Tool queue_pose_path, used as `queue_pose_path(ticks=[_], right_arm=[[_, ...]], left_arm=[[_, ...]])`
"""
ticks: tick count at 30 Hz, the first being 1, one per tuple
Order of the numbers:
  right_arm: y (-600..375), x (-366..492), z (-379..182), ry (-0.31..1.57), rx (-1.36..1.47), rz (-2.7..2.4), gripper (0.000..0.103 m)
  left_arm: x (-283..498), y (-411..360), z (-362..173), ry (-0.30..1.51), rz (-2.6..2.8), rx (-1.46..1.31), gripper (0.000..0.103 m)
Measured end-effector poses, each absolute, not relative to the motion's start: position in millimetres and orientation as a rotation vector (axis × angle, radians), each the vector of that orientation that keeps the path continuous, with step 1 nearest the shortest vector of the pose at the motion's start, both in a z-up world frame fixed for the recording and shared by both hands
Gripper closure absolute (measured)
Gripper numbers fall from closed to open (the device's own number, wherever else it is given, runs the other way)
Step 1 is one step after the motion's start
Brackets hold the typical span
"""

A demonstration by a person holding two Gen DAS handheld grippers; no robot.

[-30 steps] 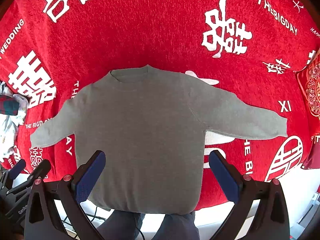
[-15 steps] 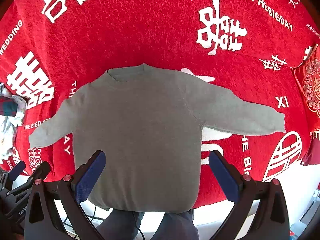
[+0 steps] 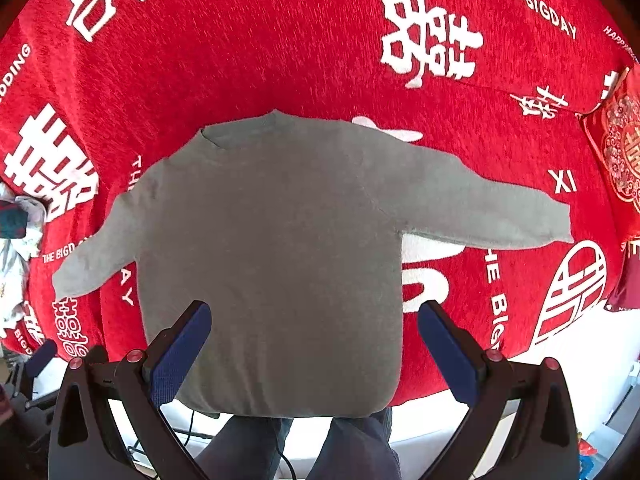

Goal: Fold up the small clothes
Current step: 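Move the left tool toward the sleeve cuff nearest it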

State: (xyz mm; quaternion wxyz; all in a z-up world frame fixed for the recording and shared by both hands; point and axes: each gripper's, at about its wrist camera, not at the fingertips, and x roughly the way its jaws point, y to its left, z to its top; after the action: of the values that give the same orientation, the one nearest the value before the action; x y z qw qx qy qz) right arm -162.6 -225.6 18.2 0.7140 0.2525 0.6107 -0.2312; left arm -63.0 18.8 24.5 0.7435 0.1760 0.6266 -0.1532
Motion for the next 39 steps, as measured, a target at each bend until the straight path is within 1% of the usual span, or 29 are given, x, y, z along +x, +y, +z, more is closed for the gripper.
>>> queue_pose_path(ticks=[7, 16, 22, 31, 39], right_arm=[[-217, -155, 8, 1.374, 0.548, -0.511, 0.000], [-201, -138, -6, 1.398, 0.521, -0.489, 0.000], [-194, -126, -19, 1.402, 0.521, -0.479, 0.000], [-179, -108, -59, 1.446, 0.484, -0.449, 0.000], [-166, -90, -97, 1.438, 0.475, -0.398, 0.000]], left_arm=[[-60, 39, 12, 1.397, -0.307, 0.381, 0.000], [-41, 64, -12, 1.436, -0.268, 0.358, 0.000], [-22, 82, -24, 1.428, -0.243, 0.337, 0.000], [5, 105, -62, 1.447, -0.230, 0.279, 0.000], [31, 123, -102, 1.460, -0.202, 0.225, 0.000]])
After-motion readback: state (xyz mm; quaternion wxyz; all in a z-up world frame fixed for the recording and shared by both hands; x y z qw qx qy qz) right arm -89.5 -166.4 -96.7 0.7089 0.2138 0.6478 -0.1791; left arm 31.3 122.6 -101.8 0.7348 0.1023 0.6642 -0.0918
